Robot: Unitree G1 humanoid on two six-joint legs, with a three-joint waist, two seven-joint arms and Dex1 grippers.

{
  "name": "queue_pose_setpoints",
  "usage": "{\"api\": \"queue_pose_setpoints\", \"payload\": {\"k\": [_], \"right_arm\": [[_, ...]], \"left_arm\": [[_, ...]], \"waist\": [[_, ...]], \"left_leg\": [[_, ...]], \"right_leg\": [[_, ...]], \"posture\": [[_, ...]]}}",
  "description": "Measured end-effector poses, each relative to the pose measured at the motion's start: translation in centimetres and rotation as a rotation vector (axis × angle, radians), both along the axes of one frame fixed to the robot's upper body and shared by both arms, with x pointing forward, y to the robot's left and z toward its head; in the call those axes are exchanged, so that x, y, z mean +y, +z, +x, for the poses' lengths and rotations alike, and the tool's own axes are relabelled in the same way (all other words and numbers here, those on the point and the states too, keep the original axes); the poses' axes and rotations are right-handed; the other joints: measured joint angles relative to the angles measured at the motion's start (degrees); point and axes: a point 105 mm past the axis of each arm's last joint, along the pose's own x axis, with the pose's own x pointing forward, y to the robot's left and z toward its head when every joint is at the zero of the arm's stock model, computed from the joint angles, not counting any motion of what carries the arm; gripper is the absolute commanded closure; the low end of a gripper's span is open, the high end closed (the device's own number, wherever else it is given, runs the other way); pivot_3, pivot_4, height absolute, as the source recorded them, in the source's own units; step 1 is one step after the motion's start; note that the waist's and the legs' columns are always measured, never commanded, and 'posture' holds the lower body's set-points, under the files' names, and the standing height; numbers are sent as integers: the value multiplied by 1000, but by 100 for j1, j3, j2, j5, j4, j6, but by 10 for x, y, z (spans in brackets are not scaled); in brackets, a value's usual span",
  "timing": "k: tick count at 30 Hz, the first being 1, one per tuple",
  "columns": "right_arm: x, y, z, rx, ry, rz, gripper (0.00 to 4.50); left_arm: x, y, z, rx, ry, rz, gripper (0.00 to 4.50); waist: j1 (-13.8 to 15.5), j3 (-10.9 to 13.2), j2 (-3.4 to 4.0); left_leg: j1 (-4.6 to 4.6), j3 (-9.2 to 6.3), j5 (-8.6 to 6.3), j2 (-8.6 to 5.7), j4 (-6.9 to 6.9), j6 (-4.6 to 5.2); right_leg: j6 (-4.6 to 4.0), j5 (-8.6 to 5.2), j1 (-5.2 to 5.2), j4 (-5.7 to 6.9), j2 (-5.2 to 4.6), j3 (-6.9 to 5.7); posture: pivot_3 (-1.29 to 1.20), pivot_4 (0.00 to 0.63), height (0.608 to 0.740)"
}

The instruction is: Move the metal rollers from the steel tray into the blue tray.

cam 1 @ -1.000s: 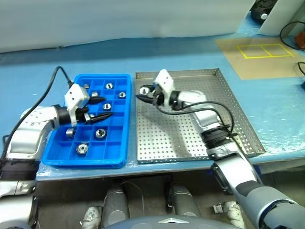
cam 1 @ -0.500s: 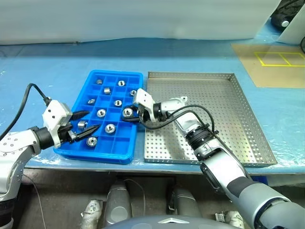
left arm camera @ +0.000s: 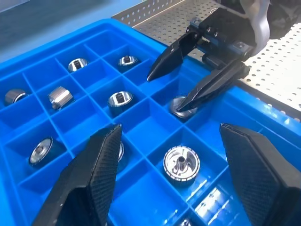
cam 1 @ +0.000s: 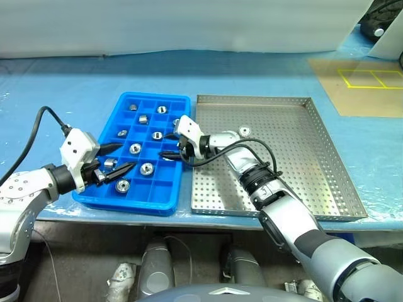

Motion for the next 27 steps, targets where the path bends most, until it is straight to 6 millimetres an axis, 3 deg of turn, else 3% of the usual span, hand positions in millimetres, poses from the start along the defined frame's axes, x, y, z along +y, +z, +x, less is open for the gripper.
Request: {"api": "queue_pose_setpoints", "payload": {"k": [6,13,20,23,27], "right_arm": [[-25,10,12,-12,-91,29,1531],[-81,32,44,-92,-374,76,1531],[-132,27,62,-123,-638,83,1531],[-149,22,64,-124,-710,79,1531],[-157,11,63,-104,-752,71,1531]], "left_arm": [[-13,1,15,5,-71,-16,993],[-59,2,49,-26,-255,-74,993],[-109,-2,78,-47,-417,-104,993],[-122,-2,83,-59,-463,-110,993],[-131,-8,83,-46,-499,-117,993]], "waist": [[-23,0,0],[-134,-3,-4],[-375,-3,-4],[-474,-3,-4],[-582,-3,-4]], "left_leg": [[1,0,1,-1,11,-1],[3,2,19,-3,23,-29],[-4,5,19,-5,29,-26],[-1,7,18,-4,30,-24],[0,7,15,-3,34,-19]], "right_leg": [[1,1,1,8,1,3],[2,3,6,12,2,11],[1,4,1,8,5,18],[1,4,2,8,7,22],[1,4,2,9,8,23]], "posture": [[3,150,740],[-138,150,740],[-247,150,740],[-273,150,740],[-285,150,740]]}}
